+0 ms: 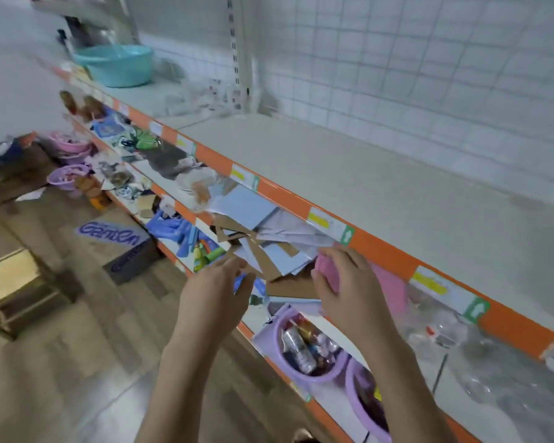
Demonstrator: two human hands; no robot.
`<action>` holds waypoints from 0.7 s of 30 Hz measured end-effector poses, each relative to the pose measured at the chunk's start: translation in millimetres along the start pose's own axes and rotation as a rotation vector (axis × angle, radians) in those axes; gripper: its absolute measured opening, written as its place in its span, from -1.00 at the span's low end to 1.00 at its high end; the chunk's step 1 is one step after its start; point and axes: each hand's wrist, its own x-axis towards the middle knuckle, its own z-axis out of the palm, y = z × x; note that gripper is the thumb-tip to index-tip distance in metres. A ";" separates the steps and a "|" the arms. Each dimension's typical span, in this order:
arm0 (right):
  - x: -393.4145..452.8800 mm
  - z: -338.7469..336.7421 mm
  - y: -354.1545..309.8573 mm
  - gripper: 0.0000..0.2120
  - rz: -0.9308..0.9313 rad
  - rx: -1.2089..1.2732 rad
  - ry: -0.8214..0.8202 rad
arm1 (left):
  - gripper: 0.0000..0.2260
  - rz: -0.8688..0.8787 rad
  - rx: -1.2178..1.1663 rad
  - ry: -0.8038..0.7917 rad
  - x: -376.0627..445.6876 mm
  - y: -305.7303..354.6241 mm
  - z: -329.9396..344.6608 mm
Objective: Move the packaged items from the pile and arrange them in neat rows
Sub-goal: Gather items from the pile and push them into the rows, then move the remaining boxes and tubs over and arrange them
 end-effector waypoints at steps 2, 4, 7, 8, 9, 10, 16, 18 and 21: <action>25.4 29.6 -12.6 -0.74 -0.028 0.010 -0.020 | -0.78 -0.051 0.045 0.019 16.7 -29.1 -4.5; 54.1 57.7 -25.5 -0.73 -0.054 0.020 -0.036 | -0.76 -0.092 0.067 0.031 36.5 -57.1 -8.7; 106.4 101.3 -46.1 -0.72 -0.089 0.054 -0.078 | -0.78 -0.113 0.103 0.059 77.4 -100.7 -19.5; 126.4 114.9 -53.4 -0.72 -0.101 0.069 -0.074 | -0.78 -0.102 0.136 0.075 94.7 -115.2 -25.3; 147.4 127.5 -60.3 -0.72 -0.109 0.082 -0.070 | -0.78 -0.099 0.170 0.088 113.6 -128.8 -32.4; 168.0 138.6 -67.7 -0.72 -0.116 0.091 -0.063 | -0.78 -0.101 0.194 0.098 132.8 -141.5 -40.1; 265.9 190.6 -99.0 -0.73 -0.144 0.108 -0.041 | -0.74 -0.135 0.209 0.161 229.3 -200.1 -71.2; 288.4 204.9 -102.0 -0.74 -0.148 0.099 -0.036 | -0.73 -0.148 0.166 0.127 250.1 -212.0 -68.0; 319.5 226.3 -104.0 -0.74 -0.125 0.078 -0.040 | -0.72 -0.140 0.108 0.060 285.6 -233.4 -57.9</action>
